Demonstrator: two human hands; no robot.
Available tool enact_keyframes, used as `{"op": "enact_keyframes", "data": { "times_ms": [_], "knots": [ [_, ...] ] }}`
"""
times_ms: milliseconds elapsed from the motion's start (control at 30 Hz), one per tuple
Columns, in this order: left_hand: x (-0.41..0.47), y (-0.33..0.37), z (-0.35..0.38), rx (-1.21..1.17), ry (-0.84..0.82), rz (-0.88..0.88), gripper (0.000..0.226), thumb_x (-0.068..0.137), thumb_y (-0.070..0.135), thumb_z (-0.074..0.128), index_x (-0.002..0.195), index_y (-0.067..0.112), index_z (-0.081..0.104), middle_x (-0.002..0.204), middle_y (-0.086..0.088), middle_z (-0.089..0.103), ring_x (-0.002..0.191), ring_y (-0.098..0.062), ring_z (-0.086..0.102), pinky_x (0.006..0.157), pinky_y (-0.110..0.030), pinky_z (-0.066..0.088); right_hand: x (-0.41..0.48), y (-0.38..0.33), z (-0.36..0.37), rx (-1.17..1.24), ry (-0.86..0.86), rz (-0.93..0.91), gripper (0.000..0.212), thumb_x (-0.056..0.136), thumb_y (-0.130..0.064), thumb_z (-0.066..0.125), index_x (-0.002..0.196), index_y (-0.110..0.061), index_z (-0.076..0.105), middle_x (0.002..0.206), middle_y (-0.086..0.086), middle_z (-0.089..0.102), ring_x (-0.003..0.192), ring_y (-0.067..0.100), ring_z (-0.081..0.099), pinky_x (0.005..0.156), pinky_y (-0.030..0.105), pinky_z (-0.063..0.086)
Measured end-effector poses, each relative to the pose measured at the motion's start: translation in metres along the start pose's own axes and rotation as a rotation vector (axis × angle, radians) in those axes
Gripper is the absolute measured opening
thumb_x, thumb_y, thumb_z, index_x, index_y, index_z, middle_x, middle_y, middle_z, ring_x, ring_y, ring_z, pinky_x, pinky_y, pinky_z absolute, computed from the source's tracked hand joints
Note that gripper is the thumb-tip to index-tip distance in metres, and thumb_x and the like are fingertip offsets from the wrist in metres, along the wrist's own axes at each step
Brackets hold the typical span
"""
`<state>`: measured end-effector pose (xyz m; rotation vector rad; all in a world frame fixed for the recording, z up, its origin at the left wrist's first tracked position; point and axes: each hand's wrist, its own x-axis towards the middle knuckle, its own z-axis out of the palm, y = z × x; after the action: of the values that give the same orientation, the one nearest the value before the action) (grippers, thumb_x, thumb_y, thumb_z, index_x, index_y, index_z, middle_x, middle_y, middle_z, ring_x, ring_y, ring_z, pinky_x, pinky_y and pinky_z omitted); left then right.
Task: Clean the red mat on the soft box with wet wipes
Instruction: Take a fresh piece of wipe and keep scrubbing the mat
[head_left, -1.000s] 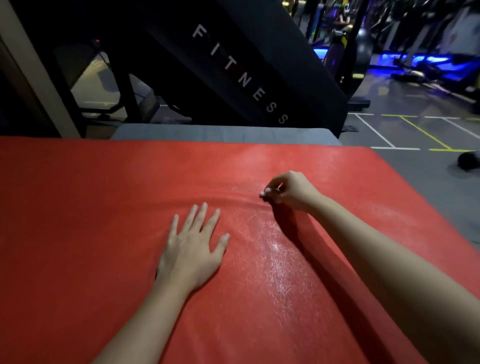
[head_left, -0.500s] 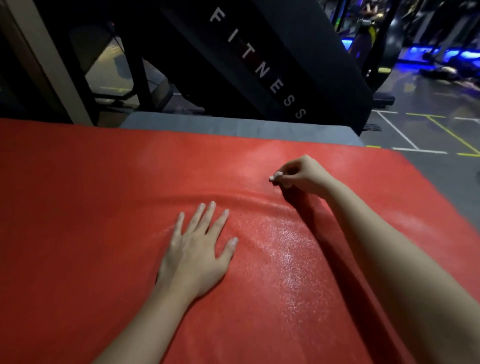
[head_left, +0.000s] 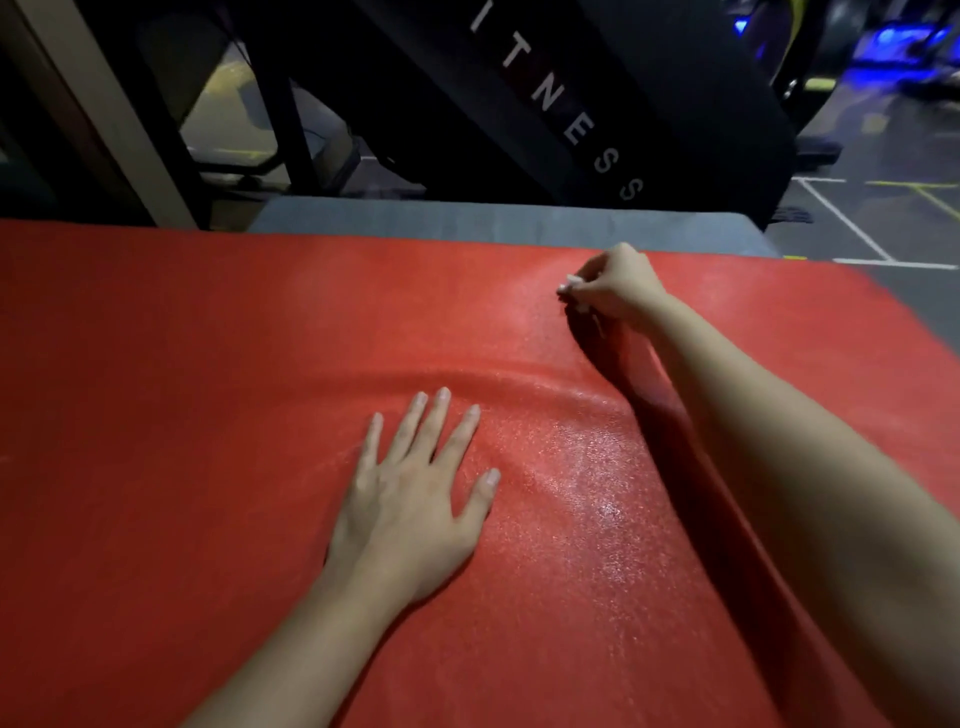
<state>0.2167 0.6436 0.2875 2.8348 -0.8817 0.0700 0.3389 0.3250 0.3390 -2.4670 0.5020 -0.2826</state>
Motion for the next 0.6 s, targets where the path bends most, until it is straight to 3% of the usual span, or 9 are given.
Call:
{"op": "enact_keyframes", "data": {
  "times_ms": [67, 233, 367, 500, 533, 600],
  "knots": [
    [0.001, -0.001, 0.001, -0.007, -0.007, 0.004, 0.072, 0.096, 0.068, 0.003, 0.162, 0.040, 0.003, 0.170, 0.008, -0.008, 0.155, -0.008, -0.016, 0.127, -0.047, -0.004, 0.011, 0.003, -0.004, 0.010, -0.046, 0.019, 0.014, 0.083, -0.028, 0.075, 0.080, -0.015, 0.077, 0.069, 0.006, 0.071, 0.046, 0.002, 0.053, 0.048, 0.018, 0.042],
    [0.001, -0.003, 0.002, 0.023, -0.014, 0.014, 0.071, 0.097, 0.069, 0.003, 0.162, 0.039, 0.001, 0.170, 0.009, -0.010, 0.155, -0.007, -0.018, 0.127, -0.047, -0.002, 0.055, -0.004, 0.017, 0.022, 0.199, 0.050, 0.009, 0.085, -0.015, 0.070, 0.086, -0.010, 0.077, 0.082, 0.006, 0.074, 0.081, 0.011, 0.069, 0.071, 0.020, 0.048],
    [0.002, -0.005, 0.004, 0.012, -0.005, 0.010, 0.071, 0.099, 0.068, 0.006, 0.163, 0.037, 0.009, 0.171, 0.007, -0.001, 0.156, -0.008, -0.011, 0.127, -0.049, 0.004, 0.080, -0.004, 0.024, 0.104, 0.258, 0.180, 0.011, 0.087, -0.008, 0.064, 0.086, -0.005, 0.074, 0.093, 0.004, 0.075, 0.079, 0.004, 0.062, 0.068, 0.018, 0.041],
    [0.003, -0.006, 0.005, 0.002, -0.002, 0.021, 0.072, 0.098, 0.069, 0.005, 0.162, 0.039, 0.005, 0.170, 0.009, -0.006, 0.155, -0.007, -0.015, 0.127, -0.047, -0.002, 0.075, -0.012, 0.027, -0.054, 0.187, 0.148, 0.013, 0.087, -0.021, 0.069, 0.082, -0.009, 0.071, 0.093, 0.008, 0.072, 0.092, 0.023, 0.067, 0.084, 0.032, 0.049],
    [0.003, -0.005, 0.005, 0.001, 0.012, 0.018, 0.071, 0.098, 0.069, 0.005, 0.163, 0.038, 0.007, 0.171, 0.008, -0.004, 0.155, -0.008, -0.014, 0.127, -0.048, -0.002, 0.070, -0.012, 0.025, -0.110, 0.136, 0.119, 0.018, 0.087, -0.025, 0.070, 0.077, -0.011, 0.070, 0.088, 0.009, 0.070, 0.091, 0.025, 0.067, 0.084, 0.032, 0.049],
    [0.004, -0.004, 0.005, 0.007, 0.014, 0.012, 0.071, 0.098, 0.069, 0.006, 0.163, 0.039, 0.007, 0.171, 0.008, -0.003, 0.156, -0.009, -0.013, 0.127, -0.048, -0.001, 0.058, -0.013, 0.015, -0.123, 0.003, 0.040, 0.025, 0.086, -0.031, 0.074, 0.071, -0.011, 0.069, 0.072, 0.008, 0.067, 0.070, 0.018, 0.064, 0.066, 0.026, 0.047]
  ]
}}
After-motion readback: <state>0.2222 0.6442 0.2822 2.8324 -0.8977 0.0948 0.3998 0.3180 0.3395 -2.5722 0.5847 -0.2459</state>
